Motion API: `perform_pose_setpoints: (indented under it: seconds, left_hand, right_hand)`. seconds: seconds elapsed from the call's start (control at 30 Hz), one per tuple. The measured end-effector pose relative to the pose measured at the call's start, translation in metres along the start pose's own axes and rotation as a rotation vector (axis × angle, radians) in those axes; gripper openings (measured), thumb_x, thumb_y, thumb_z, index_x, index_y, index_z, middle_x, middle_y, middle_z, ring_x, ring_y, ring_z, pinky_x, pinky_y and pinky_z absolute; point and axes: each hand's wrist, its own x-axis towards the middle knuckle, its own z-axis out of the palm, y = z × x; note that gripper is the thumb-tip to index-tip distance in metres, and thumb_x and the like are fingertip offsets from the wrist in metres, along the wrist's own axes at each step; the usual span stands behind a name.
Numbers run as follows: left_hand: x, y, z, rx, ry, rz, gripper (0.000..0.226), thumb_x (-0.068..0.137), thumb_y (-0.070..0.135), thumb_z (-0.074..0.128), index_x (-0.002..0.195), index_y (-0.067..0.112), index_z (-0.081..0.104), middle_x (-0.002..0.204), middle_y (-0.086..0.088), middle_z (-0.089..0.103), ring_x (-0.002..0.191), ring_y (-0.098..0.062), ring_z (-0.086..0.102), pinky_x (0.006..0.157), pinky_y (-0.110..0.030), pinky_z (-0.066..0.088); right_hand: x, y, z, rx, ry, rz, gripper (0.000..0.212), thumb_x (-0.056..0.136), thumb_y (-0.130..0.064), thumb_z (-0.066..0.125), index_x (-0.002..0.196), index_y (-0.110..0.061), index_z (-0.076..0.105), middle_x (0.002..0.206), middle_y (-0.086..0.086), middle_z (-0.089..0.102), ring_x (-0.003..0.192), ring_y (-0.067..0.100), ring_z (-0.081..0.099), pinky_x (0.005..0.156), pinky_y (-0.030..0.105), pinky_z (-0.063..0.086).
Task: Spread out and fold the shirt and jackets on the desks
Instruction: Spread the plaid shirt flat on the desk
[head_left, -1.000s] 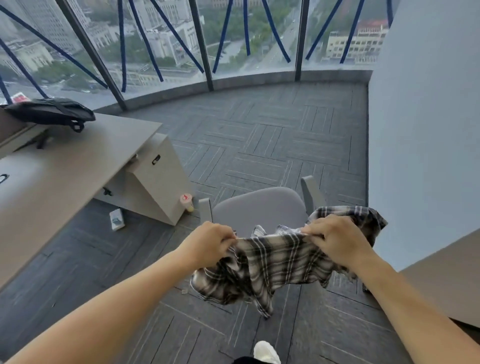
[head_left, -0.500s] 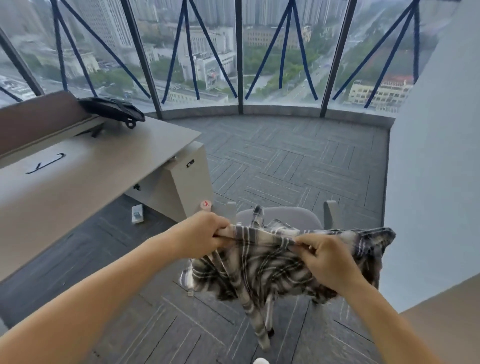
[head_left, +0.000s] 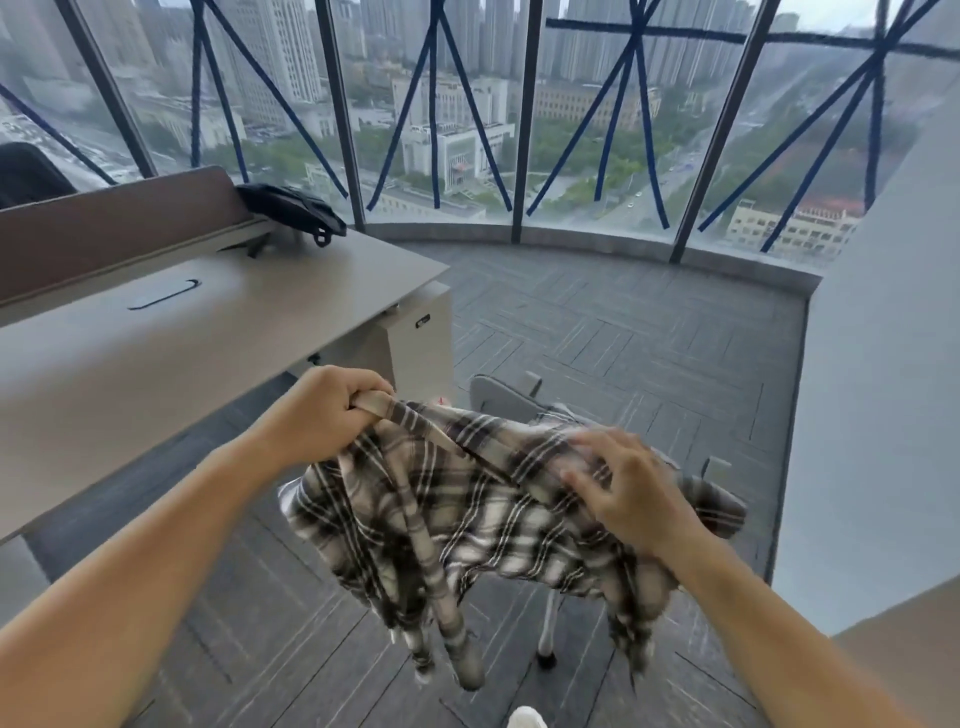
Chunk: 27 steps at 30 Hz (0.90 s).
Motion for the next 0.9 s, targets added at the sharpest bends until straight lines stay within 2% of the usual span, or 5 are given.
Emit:
perform_pose_setpoints:
  seconds: [0.1,0.27,0.53,0.73,0.9]
  left_hand:
    - [-0.028,-0.012,-0.019,0.005,0.075,-0.028,0.025,0.091,0.010,0.062,0.086,0.031,0.075,0.076,0.014,0.072,0.072,-0.011,0.068,0.069,-0.032,0.054]
    - [-0.083,-0.030,-0.044,-0.025,0.147,-0.144,0.034,0.086,-0.002,0.065,0.085,0.031,0.076,0.078,0.018,0.072,0.075,-0.003,0.067,0.072,-0.025,0.054]
    - [-0.163,-0.081,-0.059,0.012,0.009,-0.399,0.028,0.078,0.005,0.076,0.078,0.034,0.075,0.076,0.016,0.073,0.077,-0.002,0.067,0.070,-0.016,0.049]
    - [-0.217,-0.123,-0.032,0.018,-0.345,-0.644,0.045,0.076,0.043,0.082,0.116,0.033,0.063,0.099,0.009,0.068,0.085,-0.004,0.064,0.073,-0.016,0.049]
    - [-0.222,-0.117,-0.007,-0.270,-0.169,-0.625,0.083,0.073,0.062,0.076,0.141,0.039,0.034,0.128,0.012,0.056,0.117,-0.007,0.057,0.101,-0.026,0.046]
  right_hand:
    - [0.029,0.023,0.010,-0.224,-0.146,0.183,0.059,0.095,-0.048,0.058,0.148,-0.030,0.041,0.149,-0.004,0.047,0.137,0.025,0.042,0.113,0.047,0.035]
    - [0.054,0.013,0.059,-0.211,-0.369,0.108,0.058,0.093,-0.035,0.057,0.148,-0.034,0.039,0.152,-0.004,0.043,0.136,0.024,0.045,0.108,0.046,0.042]
    - [0.060,-0.070,0.101,-0.181,-0.242,-0.156,0.017,0.092,-0.017,0.054,0.101,-0.020,0.069,0.105,0.003,0.067,0.097,0.031,0.065,0.078,0.039,0.051]
    - [0.044,-0.179,0.097,0.162,-0.154,-0.607,0.016,0.088,-0.009,0.069,0.102,-0.017,0.071,0.097,-0.011,0.062,0.085,0.009,0.059,0.075,0.032,0.054]
    - [0.039,-0.238,0.103,0.238,-0.167,-0.718,0.019,0.085,-0.003,0.068,0.098,-0.017,0.069,0.110,-0.008,0.048,0.108,0.018,0.047,0.094,0.026,0.041]
